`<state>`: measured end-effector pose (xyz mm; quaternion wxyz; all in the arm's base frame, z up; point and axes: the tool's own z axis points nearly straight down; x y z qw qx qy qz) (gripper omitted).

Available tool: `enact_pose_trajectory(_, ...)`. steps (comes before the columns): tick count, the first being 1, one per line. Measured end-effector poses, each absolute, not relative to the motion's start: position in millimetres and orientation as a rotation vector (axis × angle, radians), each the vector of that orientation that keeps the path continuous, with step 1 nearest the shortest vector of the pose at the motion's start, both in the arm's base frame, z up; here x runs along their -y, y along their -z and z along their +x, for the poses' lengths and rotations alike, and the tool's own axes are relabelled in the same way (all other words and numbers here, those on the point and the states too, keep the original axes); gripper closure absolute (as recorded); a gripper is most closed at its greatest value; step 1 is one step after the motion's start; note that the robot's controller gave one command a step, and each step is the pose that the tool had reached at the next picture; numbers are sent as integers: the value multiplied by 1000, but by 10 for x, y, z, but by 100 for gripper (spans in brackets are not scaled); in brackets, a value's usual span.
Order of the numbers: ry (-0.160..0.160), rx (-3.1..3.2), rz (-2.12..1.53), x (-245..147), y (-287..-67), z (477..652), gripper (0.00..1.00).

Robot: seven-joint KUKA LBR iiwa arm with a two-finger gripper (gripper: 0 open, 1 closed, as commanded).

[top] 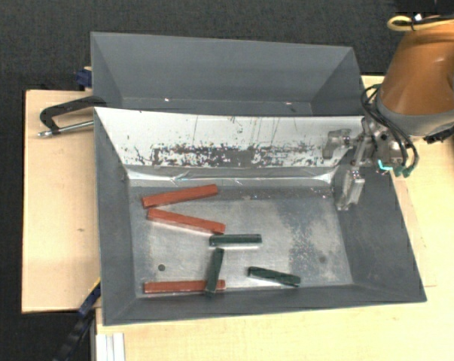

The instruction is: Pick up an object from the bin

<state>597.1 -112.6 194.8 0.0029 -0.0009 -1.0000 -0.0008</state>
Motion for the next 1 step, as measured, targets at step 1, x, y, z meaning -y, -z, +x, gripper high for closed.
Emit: enact_pose_trajectory(1, 0, 3143, 0, 1123, -1988, 5988, 0)
